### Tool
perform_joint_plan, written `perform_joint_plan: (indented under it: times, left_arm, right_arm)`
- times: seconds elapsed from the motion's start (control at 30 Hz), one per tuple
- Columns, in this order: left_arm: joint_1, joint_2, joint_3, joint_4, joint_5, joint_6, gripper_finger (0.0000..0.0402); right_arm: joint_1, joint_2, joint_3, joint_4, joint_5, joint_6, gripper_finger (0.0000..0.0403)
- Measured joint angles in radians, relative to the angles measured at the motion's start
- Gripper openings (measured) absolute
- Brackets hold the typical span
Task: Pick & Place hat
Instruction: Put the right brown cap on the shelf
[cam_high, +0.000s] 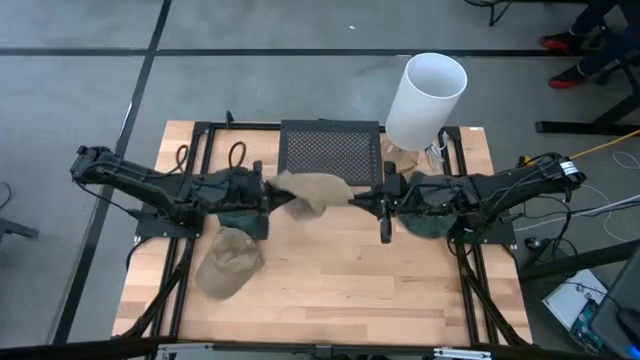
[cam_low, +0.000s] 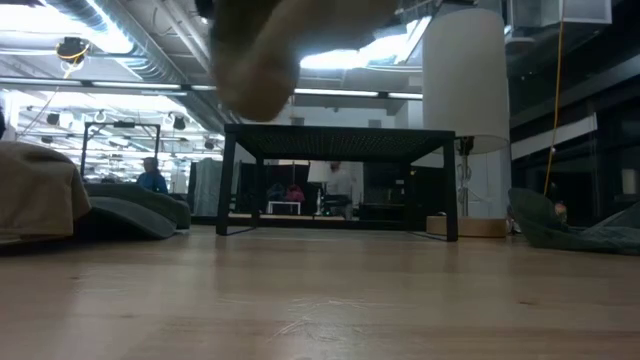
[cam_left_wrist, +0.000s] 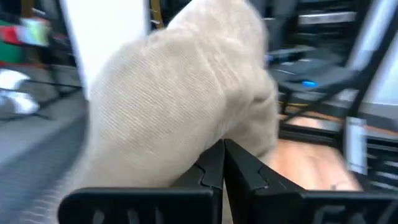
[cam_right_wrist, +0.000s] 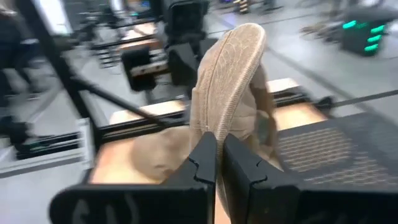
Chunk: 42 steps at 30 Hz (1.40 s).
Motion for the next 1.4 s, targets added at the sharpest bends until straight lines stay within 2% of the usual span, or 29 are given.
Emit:
perform_joint_plan:
  times: [0.13, 0.3, 0.47, 0.7, 0.87, 1.03, 1.27, 1.4]
  left_arm:
    - [-0.071, -0.055, 0.0, -0.128, 0.0, -0.098, 0.0002]
    - [-0.149, -0.086, 0.0, -0.279, -0.135, -0.207, 0.0002]
    - [-0.179, -0.071, 0.0, -0.31, -0.246, -0.238, 0.0003]
    - [-0.18, -0.02, 0.0, -0.358, -0.29, -0.342, 0.0016]
    - [-0.152, 0.01, 0.0, -0.384, -0.325, -0.391, 0.0038]
    - [-0.073, 0.015, 0.0, -0.37, -0.336, -0.393, 0.007]
    - [0.041, 0.015, 0.0, -0.202, -0.336, -0.392, 0.0142]
    - [0.099, 0.015, 0.0, -0.152, -0.324, -0.311, 0.0181]
  right_arm:
    - [0.0, 0.0, 0.0, 0.017, -0.009, 0.006, 0.0012]
    - [-0.001, -0.001, 0.0, 0.049, -0.006, -0.002, 0.0012]
    - [-0.001, -0.001, 0.0, 0.064, -0.006, -0.005, 0.0012]
    - [-0.001, -0.001, 0.0, 0.064, -0.006, -0.017, 0.0012]
    - [-0.001, -0.001, 0.0, 0.068, -0.006, -0.032, 0.0012]
    - [-0.002, -0.001, 0.0, 0.067, -0.006, -0.032, 0.0012]
    - [-0.002, -0.001, 0.0, 0.061, -0.006, -0.031, 0.0015]
    - [-0.002, 0.0, 0.0, 0.06, -0.002, -0.029, 0.0014]
